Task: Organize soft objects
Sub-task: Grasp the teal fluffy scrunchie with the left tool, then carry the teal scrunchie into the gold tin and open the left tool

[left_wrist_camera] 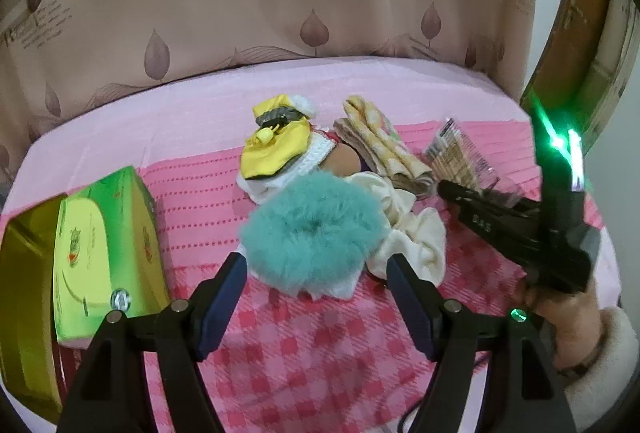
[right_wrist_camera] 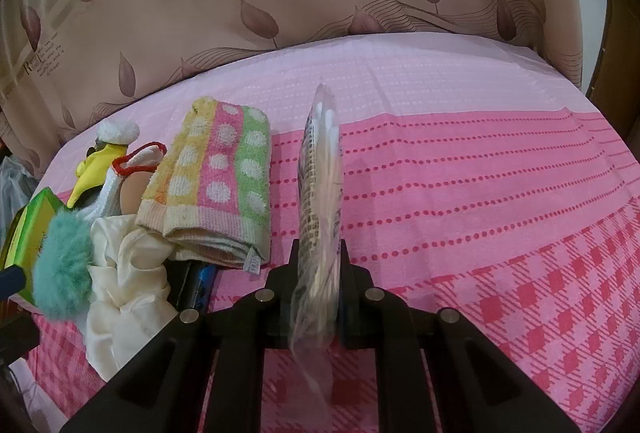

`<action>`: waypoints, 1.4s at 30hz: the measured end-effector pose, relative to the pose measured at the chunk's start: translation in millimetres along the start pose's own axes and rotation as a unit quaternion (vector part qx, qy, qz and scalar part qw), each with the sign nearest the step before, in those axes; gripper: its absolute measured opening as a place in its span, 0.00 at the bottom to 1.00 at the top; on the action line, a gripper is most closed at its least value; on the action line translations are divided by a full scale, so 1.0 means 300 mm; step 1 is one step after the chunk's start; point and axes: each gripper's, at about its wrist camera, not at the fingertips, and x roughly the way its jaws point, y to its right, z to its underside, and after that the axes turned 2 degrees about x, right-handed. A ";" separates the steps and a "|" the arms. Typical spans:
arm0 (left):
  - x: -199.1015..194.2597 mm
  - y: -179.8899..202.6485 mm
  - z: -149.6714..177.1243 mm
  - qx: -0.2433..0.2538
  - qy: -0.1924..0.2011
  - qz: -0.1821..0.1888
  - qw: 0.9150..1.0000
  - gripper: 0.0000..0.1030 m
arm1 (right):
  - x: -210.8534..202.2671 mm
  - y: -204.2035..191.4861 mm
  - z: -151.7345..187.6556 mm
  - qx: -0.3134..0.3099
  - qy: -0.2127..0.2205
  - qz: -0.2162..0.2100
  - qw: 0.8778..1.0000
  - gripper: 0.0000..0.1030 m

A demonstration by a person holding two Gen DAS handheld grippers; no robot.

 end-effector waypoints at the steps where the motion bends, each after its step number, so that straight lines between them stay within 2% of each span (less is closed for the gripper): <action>1: 0.010 0.005 -0.007 0.004 -0.001 -0.006 1.000 0.72 | 0.000 0.000 0.000 0.001 0.000 -0.001 1.000 0.12; 8: 0.091 0.010 -0.050 0.008 -0.025 -0.025 0.999 0.72 | 0.002 -0.001 -0.001 0.001 0.000 -0.001 1.000 0.12; 13: 0.129 -0.021 -0.063 -0.013 -0.038 -0.017 0.999 0.72 | 0.005 -0.001 -0.002 0.002 -0.001 -0.002 1.000 0.12; 15: 0.130 -0.038 -0.064 -0.023 -0.039 -0.020 0.999 0.57 | 0.007 0.000 -0.003 0.002 -0.001 -0.003 1.000 0.12; 16: 0.130 -0.043 -0.065 -0.026 -0.039 -0.015 0.999 0.41 | 0.008 -0.002 -0.003 0.002 -0.001 -0.002 1.000 0.12; 17: 0.127 -0.048 -0.065 -0.027 -0.040 -0.014 0.999 0.33 | 0.008 -0.003 -0.002 0.002 -0.001 -0.002 1.000 0.12; 20: 0.120 -0.053 -0.068 -0.030 -0.043 -0.016 0.999 0.20 | 0.005 0.001 -0.004 0.002 -0.001 -0.003 1.000 0.12; 23: 0.098 -0.046 -0.073 -0.027 -0.037 -0.007 0.999 0.16 | 0.005 0.002 -0.004 0.002 -0.001 -0.002 1.000 0.12; 31: 0.027 -0.016 -0.068 -0.008 -0.021 0.006 1.000 0.14 | 0.005 0.001 -0.003 0.002 -0.001 -0.003 1.000 0.12; 37: -0.042 -0.015 -0.065 -0.002 -0.011 0.006 1.000 0.13 | 0.005 0.001 -0.003 0.002 -0.001 -0.003 1.000 0.12; 42: -0.105 -0.052 -0.062 -0.012 0.003 -0.008 1.000 0.13 | 0.004 0.003 -0.003 0.002 -0.001 -0.003 1.000 0.12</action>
